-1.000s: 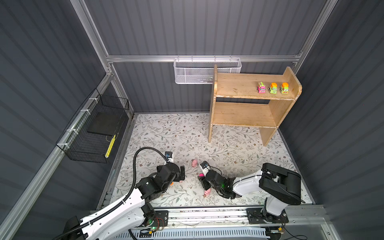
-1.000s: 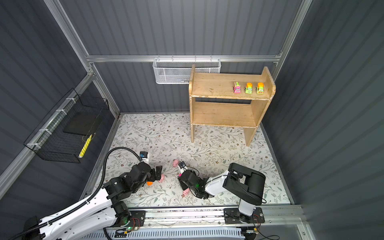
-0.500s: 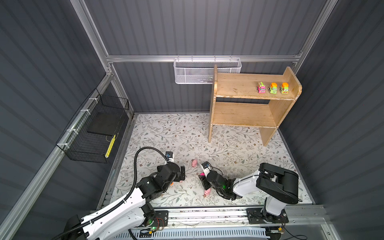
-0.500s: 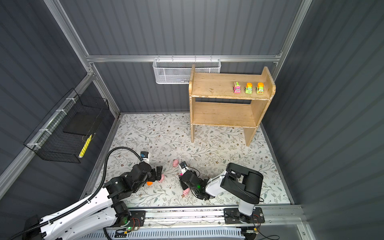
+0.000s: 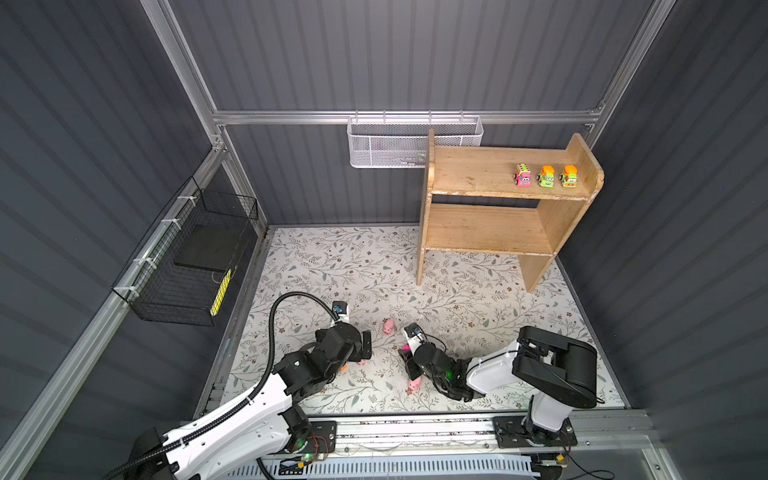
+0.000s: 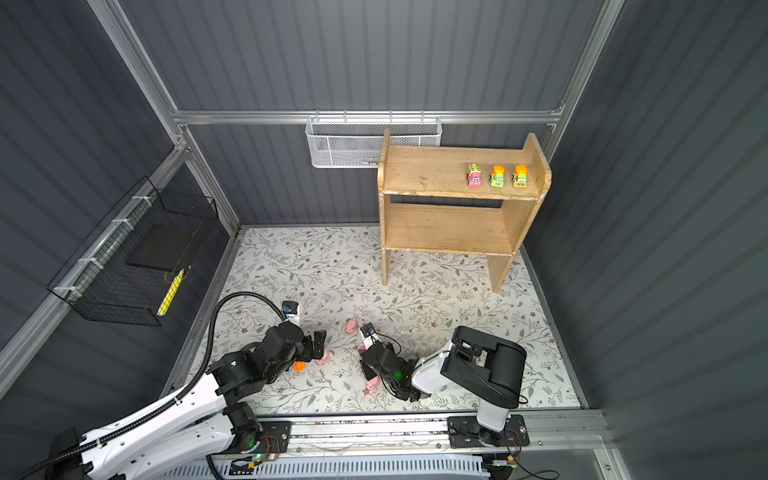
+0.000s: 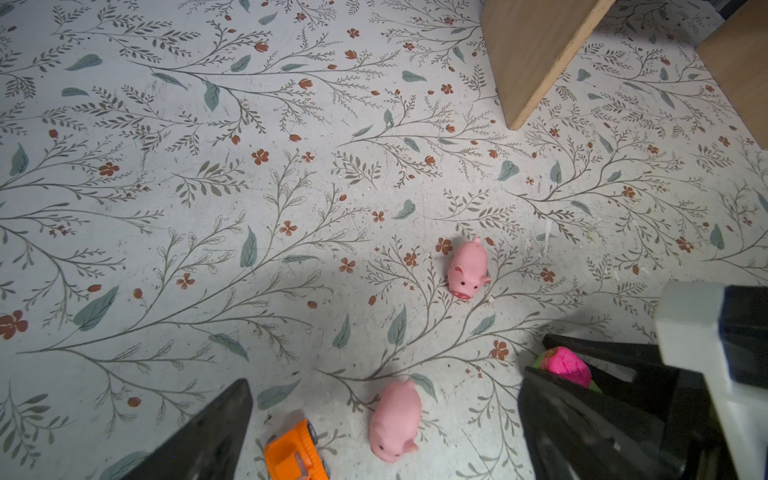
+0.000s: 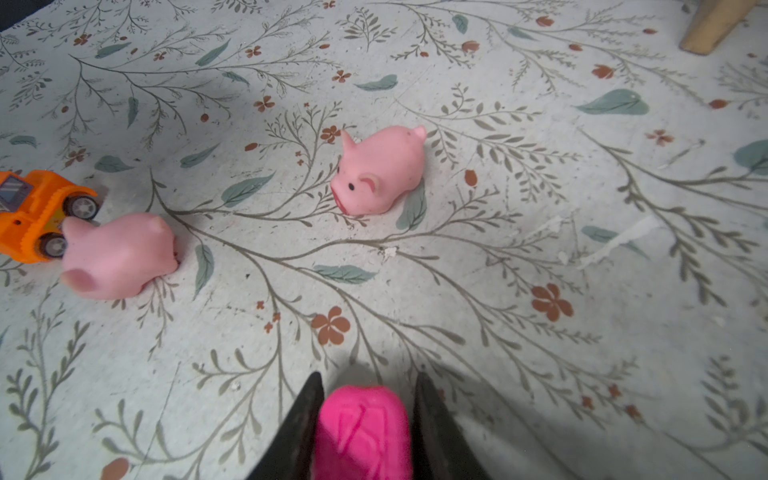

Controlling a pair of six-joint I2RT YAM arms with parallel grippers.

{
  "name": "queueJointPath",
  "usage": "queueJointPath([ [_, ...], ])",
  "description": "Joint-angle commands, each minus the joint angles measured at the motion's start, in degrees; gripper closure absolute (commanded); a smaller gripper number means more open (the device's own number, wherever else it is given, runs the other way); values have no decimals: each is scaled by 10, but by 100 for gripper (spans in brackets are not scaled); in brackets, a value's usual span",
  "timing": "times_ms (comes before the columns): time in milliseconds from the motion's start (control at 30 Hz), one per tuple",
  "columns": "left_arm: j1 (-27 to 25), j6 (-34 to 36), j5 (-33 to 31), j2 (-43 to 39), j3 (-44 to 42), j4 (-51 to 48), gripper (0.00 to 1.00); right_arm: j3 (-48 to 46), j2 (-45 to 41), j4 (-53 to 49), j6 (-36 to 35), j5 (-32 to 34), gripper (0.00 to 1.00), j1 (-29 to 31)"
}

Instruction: Place and organize the plastic toys onto the shelf

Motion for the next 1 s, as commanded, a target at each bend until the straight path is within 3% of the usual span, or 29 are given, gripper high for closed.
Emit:
queueJointPath([
  [0,5,14,3,2,21,-2,0,-4,-13,-36,-8,22,74,0],
  [967,5,57,21,23,67,-11,0,29,-116,-156,-20,44,75,-15],
])
